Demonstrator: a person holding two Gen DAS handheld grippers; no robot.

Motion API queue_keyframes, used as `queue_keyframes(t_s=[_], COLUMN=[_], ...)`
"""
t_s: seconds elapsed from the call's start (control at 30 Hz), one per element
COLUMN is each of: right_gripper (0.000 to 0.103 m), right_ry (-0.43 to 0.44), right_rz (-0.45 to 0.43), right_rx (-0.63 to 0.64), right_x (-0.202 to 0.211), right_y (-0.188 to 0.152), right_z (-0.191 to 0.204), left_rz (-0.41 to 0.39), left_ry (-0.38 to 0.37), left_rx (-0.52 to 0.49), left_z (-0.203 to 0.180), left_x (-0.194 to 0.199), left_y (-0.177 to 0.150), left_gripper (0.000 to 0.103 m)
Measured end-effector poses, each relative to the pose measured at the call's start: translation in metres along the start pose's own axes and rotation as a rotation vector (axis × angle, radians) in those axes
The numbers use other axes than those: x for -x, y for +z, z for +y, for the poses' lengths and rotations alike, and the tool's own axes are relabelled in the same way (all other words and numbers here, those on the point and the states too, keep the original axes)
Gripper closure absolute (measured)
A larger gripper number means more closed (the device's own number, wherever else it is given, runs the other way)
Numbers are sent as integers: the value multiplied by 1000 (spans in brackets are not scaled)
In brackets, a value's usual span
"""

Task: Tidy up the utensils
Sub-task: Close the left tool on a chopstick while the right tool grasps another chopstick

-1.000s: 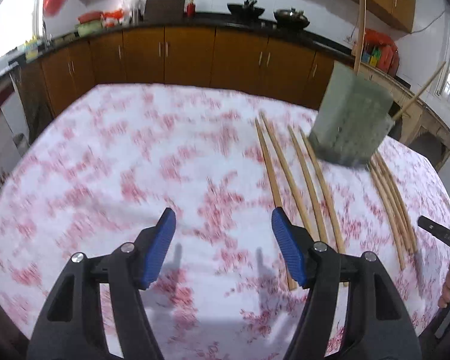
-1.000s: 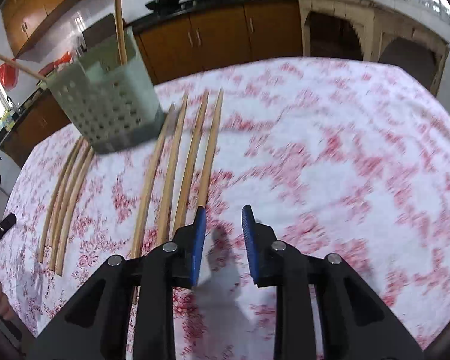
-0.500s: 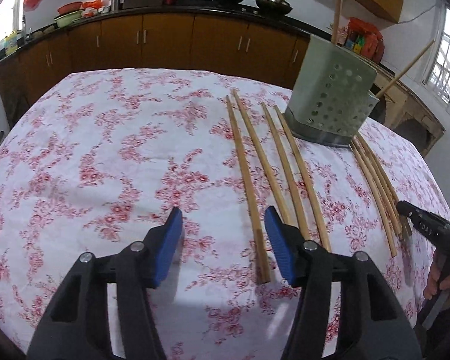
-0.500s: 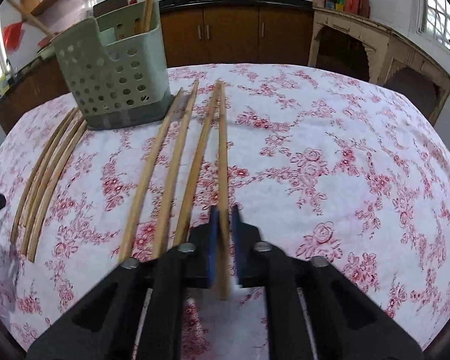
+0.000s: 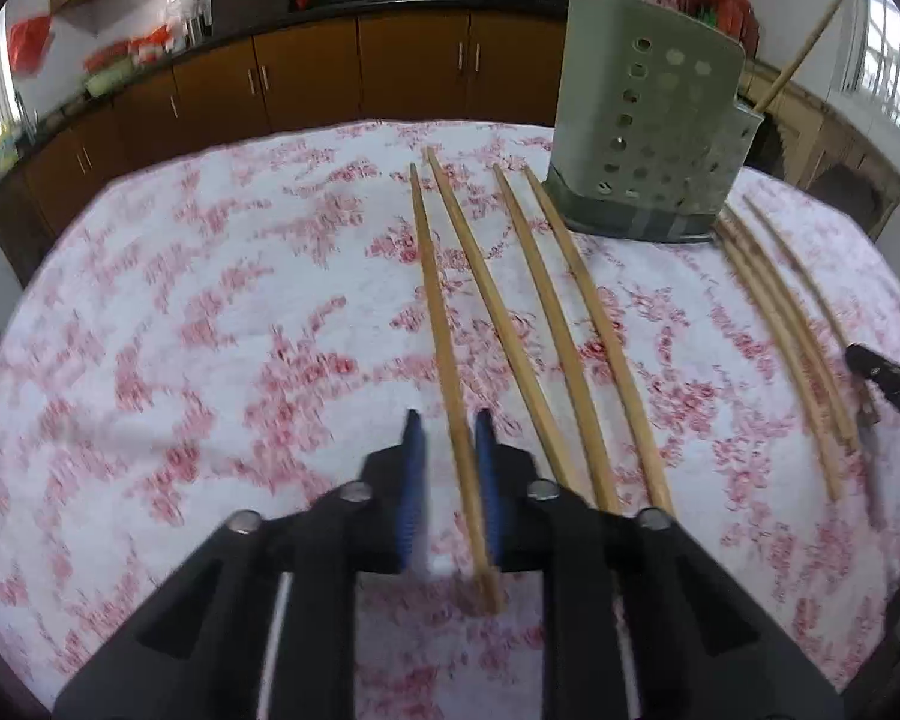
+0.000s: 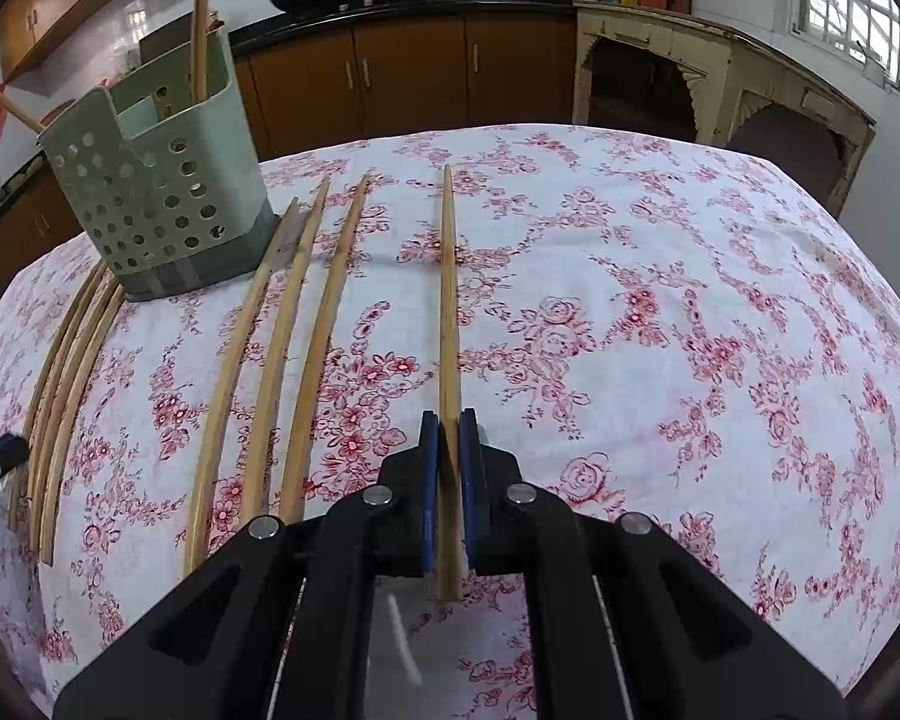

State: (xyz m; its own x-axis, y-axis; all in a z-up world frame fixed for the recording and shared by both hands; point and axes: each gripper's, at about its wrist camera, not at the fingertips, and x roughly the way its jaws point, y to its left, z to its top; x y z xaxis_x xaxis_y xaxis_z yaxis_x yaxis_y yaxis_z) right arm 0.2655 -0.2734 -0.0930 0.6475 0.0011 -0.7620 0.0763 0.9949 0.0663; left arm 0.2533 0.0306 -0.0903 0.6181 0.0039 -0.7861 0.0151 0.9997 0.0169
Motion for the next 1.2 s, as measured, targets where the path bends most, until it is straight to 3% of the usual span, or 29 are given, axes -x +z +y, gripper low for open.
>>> queue_keyframes(t_s=[0.17,0.57,1.0,1.2], right_gripper=[95,95,95,95], right_ry=[9,27,30,49], right_rz=[-3,-2,-1,5], right_rx=[11,-3,5,-3], right_x=[-2,-3,0,3], right_y=[2,3,-2,-3], right_z=[3,0,2,-1], left_rz=[6,-11,-9,-9], left_ry=[23,-38,-32,-21], left_rx=[86,128,70,67], left_z=[26,40,32,33], left_x=[-6,-4,7,9], left_y=[7,6,-8,-8], left_gripper=[95,93,87,95])
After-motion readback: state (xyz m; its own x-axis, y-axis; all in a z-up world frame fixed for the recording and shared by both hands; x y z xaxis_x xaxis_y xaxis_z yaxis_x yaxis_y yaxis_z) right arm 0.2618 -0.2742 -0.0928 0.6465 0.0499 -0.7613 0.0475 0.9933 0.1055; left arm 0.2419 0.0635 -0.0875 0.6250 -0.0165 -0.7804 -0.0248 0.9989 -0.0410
